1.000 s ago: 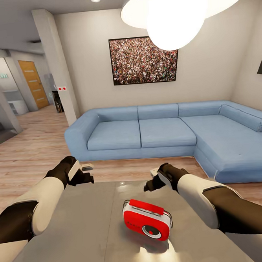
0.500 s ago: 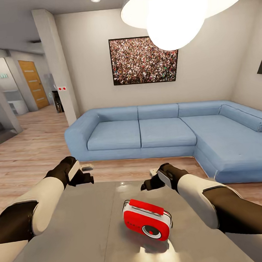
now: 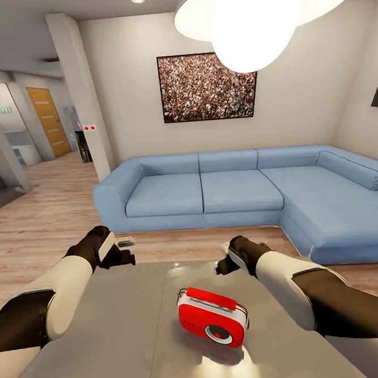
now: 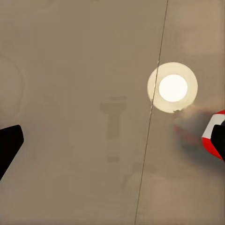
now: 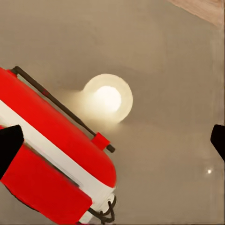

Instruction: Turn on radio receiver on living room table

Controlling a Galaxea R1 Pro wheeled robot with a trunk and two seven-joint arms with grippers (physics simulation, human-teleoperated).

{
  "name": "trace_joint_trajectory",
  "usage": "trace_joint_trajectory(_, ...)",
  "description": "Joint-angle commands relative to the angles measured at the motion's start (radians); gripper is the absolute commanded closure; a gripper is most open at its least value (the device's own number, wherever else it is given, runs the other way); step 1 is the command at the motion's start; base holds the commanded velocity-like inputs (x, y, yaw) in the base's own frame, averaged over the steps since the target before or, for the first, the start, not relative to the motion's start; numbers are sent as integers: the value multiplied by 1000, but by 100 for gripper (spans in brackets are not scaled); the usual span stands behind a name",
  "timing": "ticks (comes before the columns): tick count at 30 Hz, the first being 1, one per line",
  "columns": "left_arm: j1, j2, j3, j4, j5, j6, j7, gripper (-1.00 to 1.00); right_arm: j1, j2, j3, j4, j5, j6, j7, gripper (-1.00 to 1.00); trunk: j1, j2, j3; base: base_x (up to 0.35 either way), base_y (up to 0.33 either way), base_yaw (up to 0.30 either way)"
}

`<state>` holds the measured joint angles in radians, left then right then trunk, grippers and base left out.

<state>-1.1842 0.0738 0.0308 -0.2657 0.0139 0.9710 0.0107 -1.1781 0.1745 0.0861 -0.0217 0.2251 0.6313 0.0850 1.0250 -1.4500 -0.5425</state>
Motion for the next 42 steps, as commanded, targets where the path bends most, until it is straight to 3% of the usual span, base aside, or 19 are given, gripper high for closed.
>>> trace_joint_trajectory(1,0,0,0,0,0,0,0,-100,0,0,0,0,59,2,-23,-100,0,0,0,0,0,0)
trace_joint_trajectory(4,0,0,0,0,0,0,0,-100,0,0,0,0,92,3,-49,-100,0,0,0,0,0,0)
trace_joint_trajectory(5,0,0,0,0,0,0,0,-100,0,0,0,1,110,5,-88,-100,0,0,0,0,0,0)
trace_joint_trajectory(13,0,0,0,0,0,0,0,-100,0,0,0,2,137,21,-108,-100,0,0,0,0,0,0)
trace_joint_trajectory(17,4,0,0,0,0,0,0,-100,0,0,0,1,140,23,-80,-100,0,0,0,0,0,0)
trace_joint_trajectory(21,12,0,0,-1,0,-5,0,-100,0,0,-2,-2,139,18,23,-100,0,0,0,0,0,0)
trace_joint_trajectory(24,14,1,1,1,0,-51,-1,-100,0,0,-6,-5,137,16,107,-100,0,0,0,0,0,0)
trace_joint_trajectory(31,14,2,1,2,0,-62,-11,-100,0,0,-11,-7,133,15,153,-100,0,0,0,0,0,0)
trace_joint_trajectory(37,14,4,1,7,0,-64,-50,-100,0,0,-12,-3,68,14,168,-100,0,0,0,0,0,0)
trace_joint_trajectory(42,14,4,1,8,0,-64,-50,-100,0,0,-11,-2,64,14,198,-100,0,0,0,0,0,0)
